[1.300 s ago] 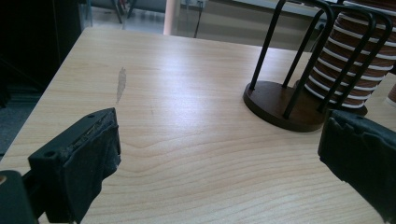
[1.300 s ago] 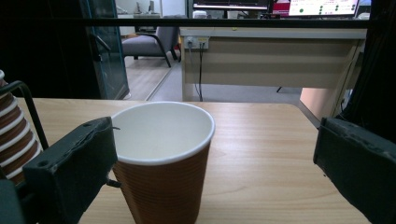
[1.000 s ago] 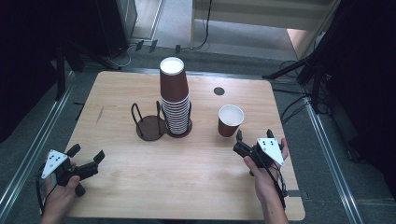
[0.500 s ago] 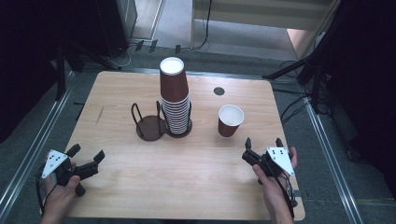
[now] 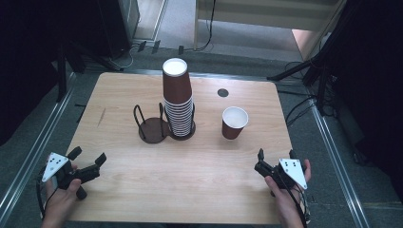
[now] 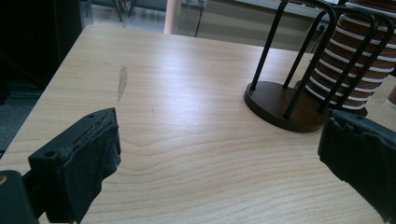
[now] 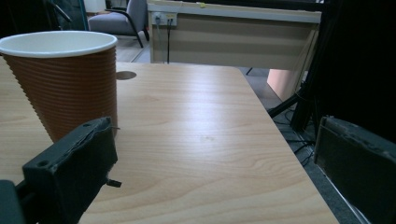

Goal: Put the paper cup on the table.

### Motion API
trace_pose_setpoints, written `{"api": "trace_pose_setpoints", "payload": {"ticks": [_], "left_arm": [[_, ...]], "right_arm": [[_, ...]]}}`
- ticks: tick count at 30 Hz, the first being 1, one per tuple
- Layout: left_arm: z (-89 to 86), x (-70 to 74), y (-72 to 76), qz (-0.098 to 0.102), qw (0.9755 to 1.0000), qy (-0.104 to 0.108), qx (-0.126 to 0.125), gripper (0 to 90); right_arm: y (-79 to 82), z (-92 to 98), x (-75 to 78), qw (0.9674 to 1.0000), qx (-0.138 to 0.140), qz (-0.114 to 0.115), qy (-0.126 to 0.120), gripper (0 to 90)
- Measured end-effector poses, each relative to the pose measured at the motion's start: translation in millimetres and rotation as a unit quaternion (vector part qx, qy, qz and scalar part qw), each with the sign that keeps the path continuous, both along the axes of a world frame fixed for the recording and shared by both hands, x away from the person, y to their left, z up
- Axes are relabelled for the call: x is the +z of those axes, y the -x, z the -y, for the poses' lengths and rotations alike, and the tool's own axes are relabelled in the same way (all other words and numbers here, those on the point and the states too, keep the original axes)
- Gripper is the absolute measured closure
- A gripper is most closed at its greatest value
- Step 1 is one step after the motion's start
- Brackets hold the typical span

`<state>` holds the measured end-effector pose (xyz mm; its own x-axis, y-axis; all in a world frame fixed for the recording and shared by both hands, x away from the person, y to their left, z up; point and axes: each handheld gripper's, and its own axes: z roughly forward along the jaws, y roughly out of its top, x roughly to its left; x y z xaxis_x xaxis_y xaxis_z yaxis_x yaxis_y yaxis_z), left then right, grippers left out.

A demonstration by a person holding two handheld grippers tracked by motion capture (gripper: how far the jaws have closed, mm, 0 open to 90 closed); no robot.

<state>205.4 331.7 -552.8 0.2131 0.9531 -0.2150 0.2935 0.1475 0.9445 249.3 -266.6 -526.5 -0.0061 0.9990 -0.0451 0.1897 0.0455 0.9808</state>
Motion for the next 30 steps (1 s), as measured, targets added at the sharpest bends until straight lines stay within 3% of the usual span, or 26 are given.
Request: {"api": "trace_pose_setpoints", "payload": {"ticks": [18,30], "left_arm": [[-0.6,-0.2,0.6,0.001,1.0,0.003,0.005,0.1],[-1.2,-0.3,0.6,0.001,1.0,0.007,0.004,0.1]], "right_arm": [[27.2,42.3,-8.7,0.9996,-0.028,-0.005,-0.008,0.0],[42.0,57.2,-15.4,0.9992,-0.038,-0.01,-0.007,0.0]]}}
